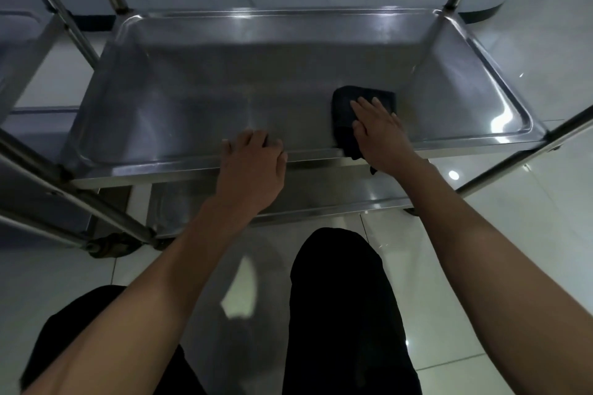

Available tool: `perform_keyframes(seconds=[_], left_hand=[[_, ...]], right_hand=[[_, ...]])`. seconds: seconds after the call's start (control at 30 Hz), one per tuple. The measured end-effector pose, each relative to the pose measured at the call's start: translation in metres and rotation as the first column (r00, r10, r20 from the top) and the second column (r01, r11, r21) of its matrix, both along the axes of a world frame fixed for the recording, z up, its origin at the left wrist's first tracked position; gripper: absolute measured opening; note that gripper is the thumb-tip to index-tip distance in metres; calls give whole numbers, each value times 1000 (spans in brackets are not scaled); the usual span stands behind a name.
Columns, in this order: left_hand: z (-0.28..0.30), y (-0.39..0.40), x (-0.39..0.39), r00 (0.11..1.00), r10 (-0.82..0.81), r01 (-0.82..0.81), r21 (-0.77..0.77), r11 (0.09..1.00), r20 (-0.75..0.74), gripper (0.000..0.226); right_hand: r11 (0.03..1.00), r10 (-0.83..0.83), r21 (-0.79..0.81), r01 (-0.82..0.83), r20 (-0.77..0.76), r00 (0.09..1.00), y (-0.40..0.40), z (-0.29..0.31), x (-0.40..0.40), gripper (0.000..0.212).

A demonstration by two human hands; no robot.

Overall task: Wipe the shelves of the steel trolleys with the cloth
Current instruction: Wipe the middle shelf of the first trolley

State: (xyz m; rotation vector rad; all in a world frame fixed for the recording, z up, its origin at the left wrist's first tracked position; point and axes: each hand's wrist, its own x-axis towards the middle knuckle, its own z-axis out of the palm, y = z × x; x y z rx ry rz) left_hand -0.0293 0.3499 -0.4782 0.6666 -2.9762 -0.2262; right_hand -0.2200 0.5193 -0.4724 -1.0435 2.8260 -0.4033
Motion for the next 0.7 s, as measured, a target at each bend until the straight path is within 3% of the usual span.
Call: perform_keyframes(seconds=[0.1, 0.3, 0.4, 0.6, 0.7], left_hand=[[2, 1, 8, 999, -18, 18, -23, 1000, -31, 38], [16, -33, 19, 992, -45, 56, 96, 994, -118, 30], [18, -58, 35, 980, 52, -51, 14, 999, -192, 25], [13, -103, 67, 956, 255, -260, -11, 966, -145, 26], [9, -110, 77, 953, 283, -283, 9, 959, -105, 30]], right_hand=[[1000, -8, 12, 8, -13, 1000, 2, 0, 2, 50], [999, 8, 45, -7, -14, 1000, -13, 4, 4, 51], [999, 12, 44, -11, -20, 1000, -29, 2, 8, 51], [997, 59, 51, -57, -35, 998, -69, -3, 14, 52], [995, 94, 35, -93, -24, 995, -94, -6, 19, 53]])
